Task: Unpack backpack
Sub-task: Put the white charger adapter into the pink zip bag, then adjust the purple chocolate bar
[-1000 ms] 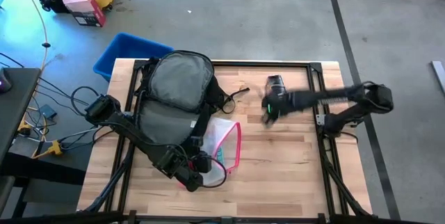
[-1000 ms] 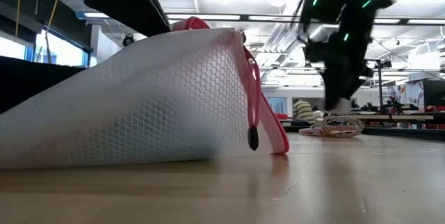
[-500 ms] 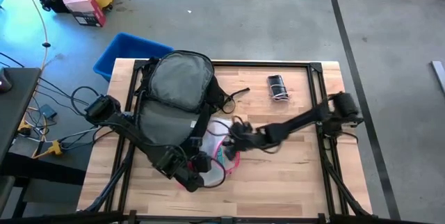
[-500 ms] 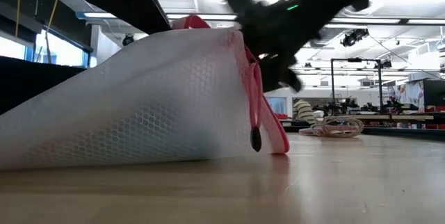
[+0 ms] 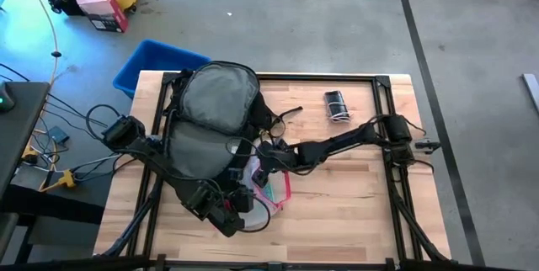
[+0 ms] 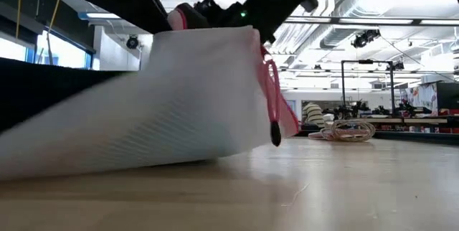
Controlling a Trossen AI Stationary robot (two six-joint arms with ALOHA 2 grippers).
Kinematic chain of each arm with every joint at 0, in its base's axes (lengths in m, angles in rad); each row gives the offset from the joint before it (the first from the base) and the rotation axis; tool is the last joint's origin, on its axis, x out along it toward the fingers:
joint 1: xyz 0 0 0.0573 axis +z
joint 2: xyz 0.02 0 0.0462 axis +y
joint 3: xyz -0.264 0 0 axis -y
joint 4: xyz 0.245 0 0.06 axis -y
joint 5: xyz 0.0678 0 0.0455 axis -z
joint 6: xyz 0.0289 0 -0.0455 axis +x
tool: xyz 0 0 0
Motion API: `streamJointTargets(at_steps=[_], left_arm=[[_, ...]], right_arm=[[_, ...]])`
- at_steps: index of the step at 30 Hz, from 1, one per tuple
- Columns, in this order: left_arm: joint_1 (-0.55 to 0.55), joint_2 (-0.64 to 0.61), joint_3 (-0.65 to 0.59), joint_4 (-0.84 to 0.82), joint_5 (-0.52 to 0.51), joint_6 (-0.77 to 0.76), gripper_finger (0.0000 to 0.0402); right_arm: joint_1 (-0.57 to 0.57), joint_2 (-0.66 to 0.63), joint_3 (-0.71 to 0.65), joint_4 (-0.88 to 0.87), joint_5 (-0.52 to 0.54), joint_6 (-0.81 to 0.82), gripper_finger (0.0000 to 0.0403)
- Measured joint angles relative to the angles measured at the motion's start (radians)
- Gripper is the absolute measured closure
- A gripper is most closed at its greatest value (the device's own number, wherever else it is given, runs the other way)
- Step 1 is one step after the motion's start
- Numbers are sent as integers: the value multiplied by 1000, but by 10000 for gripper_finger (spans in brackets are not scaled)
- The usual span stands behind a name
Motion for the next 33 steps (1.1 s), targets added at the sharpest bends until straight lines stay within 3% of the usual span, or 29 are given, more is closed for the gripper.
streamJointTargets(at_steps=[8, 15, 27, 33], left_arm=[[-30, 0, 0, 3, 145, 47, 283], [-64, 2, 0, -3, 280, 41, 251], [-32, 202, 0, 93, 235, 77, 263], [21, 281, 6, -2, 40, 35, 274]], right_arm=[[142, -3, 14, -96, 136, -59, 73], [229, -4, 14, -239, 222, 65, 80], [278, -6, 15, -604, 349, 539, 80], [282, -6, 14, -704, 347, 650, 80]])
